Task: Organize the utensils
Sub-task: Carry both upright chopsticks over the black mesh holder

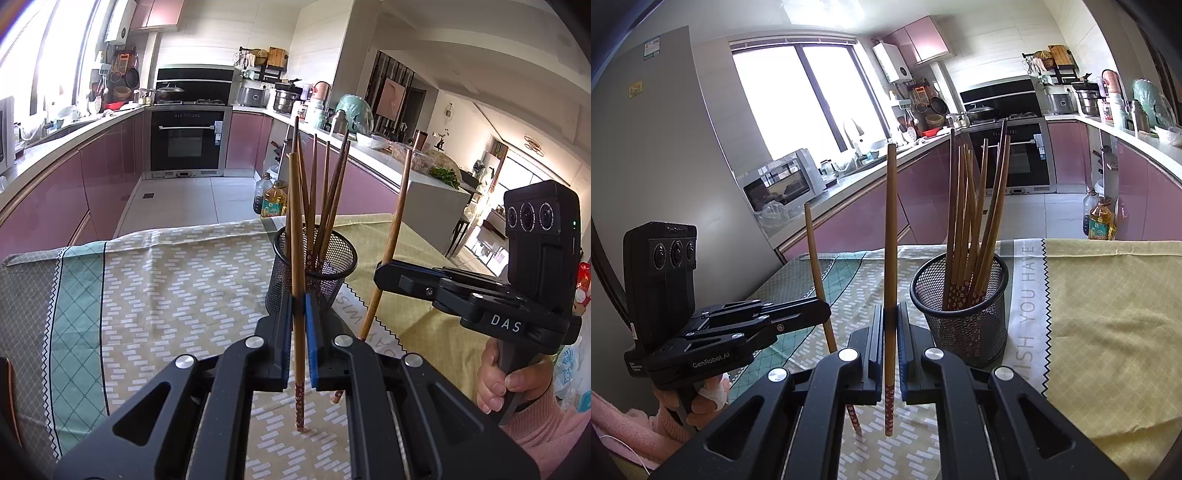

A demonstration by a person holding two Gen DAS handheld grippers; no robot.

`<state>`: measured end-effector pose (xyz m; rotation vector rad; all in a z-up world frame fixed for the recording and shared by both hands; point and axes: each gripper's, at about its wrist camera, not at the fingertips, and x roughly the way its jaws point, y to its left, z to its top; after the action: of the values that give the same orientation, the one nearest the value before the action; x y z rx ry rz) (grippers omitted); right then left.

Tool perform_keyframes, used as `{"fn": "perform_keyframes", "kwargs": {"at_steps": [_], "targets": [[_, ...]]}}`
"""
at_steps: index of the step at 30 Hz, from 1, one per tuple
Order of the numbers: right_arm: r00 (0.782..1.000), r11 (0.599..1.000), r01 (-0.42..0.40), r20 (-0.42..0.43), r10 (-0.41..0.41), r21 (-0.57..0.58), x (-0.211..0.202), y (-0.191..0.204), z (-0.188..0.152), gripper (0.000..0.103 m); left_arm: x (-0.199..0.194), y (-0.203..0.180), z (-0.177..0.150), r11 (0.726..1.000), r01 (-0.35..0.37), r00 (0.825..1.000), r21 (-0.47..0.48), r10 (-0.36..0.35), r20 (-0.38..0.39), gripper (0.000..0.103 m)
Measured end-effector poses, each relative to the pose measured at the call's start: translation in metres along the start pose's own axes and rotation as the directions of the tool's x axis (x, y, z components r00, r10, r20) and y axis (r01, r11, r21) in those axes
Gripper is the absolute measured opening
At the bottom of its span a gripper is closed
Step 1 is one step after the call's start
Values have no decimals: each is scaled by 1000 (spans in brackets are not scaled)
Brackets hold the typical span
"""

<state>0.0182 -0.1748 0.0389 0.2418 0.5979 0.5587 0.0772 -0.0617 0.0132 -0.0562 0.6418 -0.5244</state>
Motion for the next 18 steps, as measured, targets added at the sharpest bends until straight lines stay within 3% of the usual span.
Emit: {"fn": "perform_keyframes", "kwargs": {"at_steps": [18], "targets": [[1000, 1000, 9, 21, -9, -3, -3, -3, 6, 6, -1, -3, 7, 1000, 2, 1000, 8, -2, 16, 8]]}}
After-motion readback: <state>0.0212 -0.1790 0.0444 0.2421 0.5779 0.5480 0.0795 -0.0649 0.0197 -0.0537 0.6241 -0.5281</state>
